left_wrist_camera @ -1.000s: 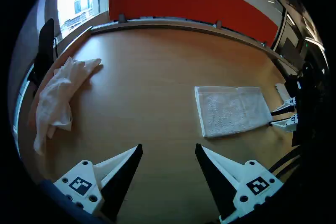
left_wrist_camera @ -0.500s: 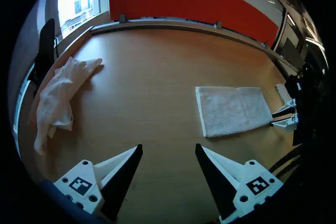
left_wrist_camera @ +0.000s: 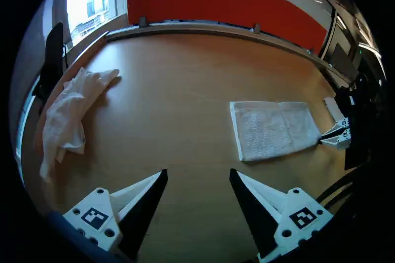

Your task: Fold towel

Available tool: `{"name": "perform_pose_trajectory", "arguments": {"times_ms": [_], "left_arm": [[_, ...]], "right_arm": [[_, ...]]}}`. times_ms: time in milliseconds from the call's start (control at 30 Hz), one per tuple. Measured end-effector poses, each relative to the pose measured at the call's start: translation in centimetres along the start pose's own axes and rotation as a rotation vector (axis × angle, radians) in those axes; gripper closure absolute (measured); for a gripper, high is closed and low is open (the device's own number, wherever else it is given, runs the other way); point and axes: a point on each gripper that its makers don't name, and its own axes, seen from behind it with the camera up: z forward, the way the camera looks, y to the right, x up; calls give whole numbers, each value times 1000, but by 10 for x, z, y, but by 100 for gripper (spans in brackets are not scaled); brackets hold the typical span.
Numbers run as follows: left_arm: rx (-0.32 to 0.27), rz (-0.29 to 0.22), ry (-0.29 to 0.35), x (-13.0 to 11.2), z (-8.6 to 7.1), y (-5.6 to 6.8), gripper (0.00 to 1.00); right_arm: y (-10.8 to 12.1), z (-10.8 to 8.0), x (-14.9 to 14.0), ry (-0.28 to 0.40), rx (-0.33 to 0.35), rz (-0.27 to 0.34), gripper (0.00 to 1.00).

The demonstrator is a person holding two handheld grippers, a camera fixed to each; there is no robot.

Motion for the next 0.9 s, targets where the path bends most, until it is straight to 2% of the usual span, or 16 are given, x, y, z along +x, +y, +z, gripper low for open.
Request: {"name": "perform_pose_trajectory", "arguments": {"times_ms": [400,600,900], "left_arm": [[2,1,4,5,1,-2,7],[1,5,8,7,1,-1,7],[3,12,17,14,2,-3,7]], "right_arm": [[3,-12,16,34,-23,1,95],[8,-26,37,80,-47,2,95],[20,-51,64,126,-98,-31,95]]}}
